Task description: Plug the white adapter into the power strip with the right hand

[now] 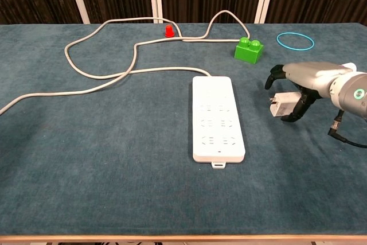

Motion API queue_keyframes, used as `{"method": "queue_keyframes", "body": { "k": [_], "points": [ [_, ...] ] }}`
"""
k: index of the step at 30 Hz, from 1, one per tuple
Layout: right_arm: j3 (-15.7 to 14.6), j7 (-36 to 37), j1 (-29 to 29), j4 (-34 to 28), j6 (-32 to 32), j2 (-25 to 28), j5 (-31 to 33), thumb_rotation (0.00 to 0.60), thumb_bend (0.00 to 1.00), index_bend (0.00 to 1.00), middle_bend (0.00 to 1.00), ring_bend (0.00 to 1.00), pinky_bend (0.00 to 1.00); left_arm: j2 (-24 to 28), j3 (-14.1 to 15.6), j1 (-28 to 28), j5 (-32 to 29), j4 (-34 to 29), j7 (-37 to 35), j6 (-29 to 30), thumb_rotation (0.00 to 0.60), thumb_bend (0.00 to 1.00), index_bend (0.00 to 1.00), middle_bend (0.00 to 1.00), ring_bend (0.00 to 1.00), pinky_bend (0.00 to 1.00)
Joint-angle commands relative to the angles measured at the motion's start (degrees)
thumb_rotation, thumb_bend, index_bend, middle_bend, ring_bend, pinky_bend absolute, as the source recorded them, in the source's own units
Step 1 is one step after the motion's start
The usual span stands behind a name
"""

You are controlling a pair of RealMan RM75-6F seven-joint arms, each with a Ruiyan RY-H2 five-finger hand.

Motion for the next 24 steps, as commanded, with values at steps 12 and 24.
{"method": "queue_keyframes", "body": {
  "k": [12,24],
  "points": [
    [-0.56,-3.24,0.79,-13.37,2.6,9.75,2.6,0.6,0.32,0.25,0.01,0.04,0.04,-0.09,0.21,-0.14,0.05,-0.18,0.4,-0.42,0.6,0.14,0.08,0.0,0.0,0.0],
    [-4.73,0.13,-2.77,-17.4,4.97,15.31,-0.32,0.6,0.31,0.25,0.01,0.04,0.04,0.25,0.15,0.08,-0.31,-0.27,-0.25,-0.21,0.6,0.14,0.08,0.0,0.0,0.0]
  ]
}}
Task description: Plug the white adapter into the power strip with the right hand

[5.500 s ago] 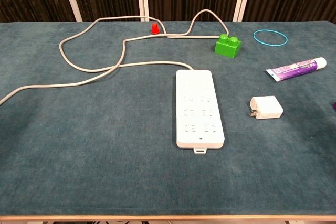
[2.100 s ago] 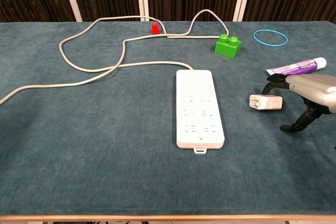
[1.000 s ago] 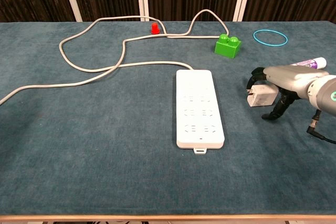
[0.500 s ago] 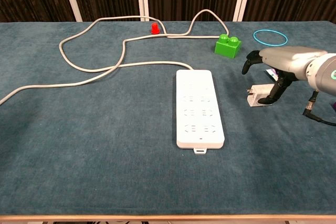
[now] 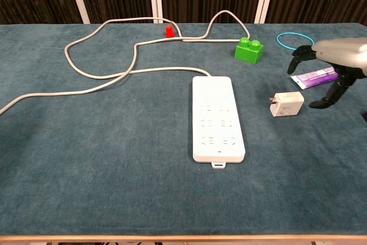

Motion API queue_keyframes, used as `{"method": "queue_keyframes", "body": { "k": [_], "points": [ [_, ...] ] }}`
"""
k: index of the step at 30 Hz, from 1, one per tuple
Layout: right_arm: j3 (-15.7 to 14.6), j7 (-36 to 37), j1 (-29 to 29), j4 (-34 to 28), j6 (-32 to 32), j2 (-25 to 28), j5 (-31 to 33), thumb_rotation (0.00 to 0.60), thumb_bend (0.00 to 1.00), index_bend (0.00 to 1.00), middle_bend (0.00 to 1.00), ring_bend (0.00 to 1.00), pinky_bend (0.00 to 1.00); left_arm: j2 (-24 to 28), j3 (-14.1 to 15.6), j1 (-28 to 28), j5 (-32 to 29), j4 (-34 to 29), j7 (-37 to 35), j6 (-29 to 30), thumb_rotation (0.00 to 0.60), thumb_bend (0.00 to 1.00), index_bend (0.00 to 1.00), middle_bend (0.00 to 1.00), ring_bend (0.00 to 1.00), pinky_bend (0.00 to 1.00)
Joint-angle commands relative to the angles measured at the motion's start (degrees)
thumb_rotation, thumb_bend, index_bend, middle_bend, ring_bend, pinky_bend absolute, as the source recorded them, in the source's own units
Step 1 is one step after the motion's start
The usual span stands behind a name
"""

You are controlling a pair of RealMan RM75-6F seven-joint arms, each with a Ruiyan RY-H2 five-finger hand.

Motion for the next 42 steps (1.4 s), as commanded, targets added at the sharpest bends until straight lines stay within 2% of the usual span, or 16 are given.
{"method": "queue_keyframes", "body": {
  "k": [1,13,42],
  "points": [
    [-1.92,1.2,-1.58,-0.21,0.7,1.39,-1.87,0.6,0.31,0.25,0.01,0.04,0.04,0.06,0.0,0.01,0.01,-0.06,-0.11,-0.01,0.6,0.14,0.08,0.0,0.0,0.0],
    [-4.36,4.73,-3.5,2.95,-0.27,1.57,-3.01,0.6,0.31,0.25,0.01,0.04,0.04,-0.16,0.17,0.03,0.27,-0.27,0.76,0.01,0.6,0.14,0.08,0.0,0.0,0.0],
    [-5.09,4.6,-1.98,6.05,-2.51,-1.52,-2.02,0.6,0.31,0.25,0.01,0.03,0.04,-0.22,-0.14,-0.12,-0.61,-0.32,0.83,-0.31,0.6,0.14,0.08,0.0,0.0,0.0]
  ]
}}
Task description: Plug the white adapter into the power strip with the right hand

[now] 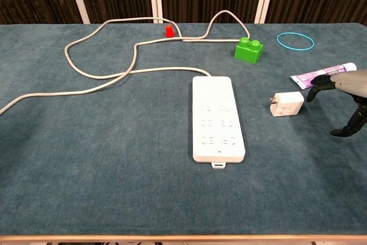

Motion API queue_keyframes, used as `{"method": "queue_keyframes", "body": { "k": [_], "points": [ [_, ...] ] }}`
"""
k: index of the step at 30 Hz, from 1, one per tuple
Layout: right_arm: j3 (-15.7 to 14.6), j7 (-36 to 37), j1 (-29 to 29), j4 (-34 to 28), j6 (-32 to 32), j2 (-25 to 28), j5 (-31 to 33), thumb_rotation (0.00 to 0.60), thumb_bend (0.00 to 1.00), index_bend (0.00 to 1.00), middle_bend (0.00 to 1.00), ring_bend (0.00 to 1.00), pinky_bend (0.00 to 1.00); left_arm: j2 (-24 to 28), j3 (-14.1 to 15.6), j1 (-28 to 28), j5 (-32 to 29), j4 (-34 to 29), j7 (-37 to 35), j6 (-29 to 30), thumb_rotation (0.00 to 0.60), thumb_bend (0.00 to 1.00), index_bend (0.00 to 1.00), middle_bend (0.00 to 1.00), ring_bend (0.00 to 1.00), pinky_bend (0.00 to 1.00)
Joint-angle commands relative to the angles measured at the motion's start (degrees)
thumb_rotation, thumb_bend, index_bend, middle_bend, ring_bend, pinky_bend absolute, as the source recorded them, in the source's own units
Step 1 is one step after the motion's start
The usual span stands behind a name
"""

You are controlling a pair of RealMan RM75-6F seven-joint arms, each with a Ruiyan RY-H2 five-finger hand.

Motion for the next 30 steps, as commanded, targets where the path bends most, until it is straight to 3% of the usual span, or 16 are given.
{"method": "queue_keyframes", "body": {
  "k": [1,30],
  "points": [
    [0.05,-0.04,0.11,0.05,0.06,-0.18,0.01,0.6,0.31,0.25,0.01,0.03,0.04,0.02,-0.03,0.01,-0.01,0.01,-0.07,0.04,0.6,0.14,0.08,0.0,0.0,0.0],
    [0.99,-2.26,2.13,-2.89,1.68,-1.47,0.04,0.6,0.31,0.25,0.01,0.03,0.04,0.16,-0.08,-0.07,-0.15,0.07,-0.45,-0.1,0.6,0.14,0.09,0.0,0.0,0.0]
  ]
}}
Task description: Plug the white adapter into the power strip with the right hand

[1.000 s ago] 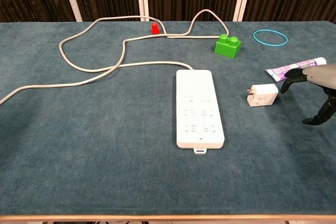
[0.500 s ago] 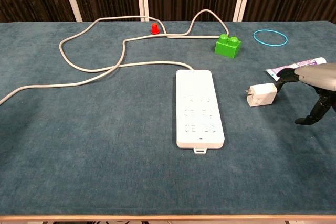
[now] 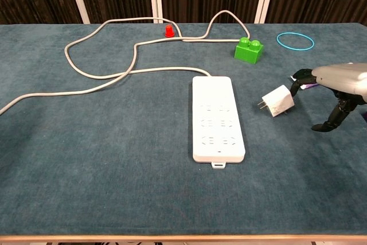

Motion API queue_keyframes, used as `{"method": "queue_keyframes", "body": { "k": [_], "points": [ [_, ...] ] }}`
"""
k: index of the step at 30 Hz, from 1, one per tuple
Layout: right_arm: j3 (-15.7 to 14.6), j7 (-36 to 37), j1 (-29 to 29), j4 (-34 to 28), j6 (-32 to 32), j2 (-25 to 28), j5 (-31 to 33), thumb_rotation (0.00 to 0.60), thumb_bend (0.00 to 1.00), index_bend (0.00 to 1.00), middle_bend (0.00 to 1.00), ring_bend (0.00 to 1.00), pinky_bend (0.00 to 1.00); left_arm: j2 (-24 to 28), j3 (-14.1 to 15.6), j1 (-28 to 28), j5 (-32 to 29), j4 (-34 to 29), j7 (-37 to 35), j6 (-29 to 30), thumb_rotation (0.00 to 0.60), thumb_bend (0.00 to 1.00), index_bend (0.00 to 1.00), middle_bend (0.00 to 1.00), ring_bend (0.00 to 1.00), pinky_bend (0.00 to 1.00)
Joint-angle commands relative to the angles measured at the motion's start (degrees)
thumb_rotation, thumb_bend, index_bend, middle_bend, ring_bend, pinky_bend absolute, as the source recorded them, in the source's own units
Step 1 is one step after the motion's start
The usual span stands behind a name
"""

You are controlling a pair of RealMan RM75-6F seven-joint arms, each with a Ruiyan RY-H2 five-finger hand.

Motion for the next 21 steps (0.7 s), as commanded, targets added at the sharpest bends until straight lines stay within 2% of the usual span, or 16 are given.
{"method": "queue_keyframes", "body": {
  "k": [1,21],
  "points": [
    [0.03,-0.37,0.2,-0.37,0.21,0.01,0.16,0.6,0.31,0.25,0.01,0.03,0.04,0.03,0.02,0.01,0.01,0.01,-0.06,-0.01,0.6,0.14,0.09,0.0,0.0,0.0],
    [-0.81,-0.8,-0.31,-3.93,2.6,0.73,-1.55,0.6,0.31,0.25,0.01,0.03,0.04,-0.11,0.15,-0.05,0.83,0.36,-0.25,0.23,0.6,0.14,0.09,0.0,0.0,0.0]
  ]
}}
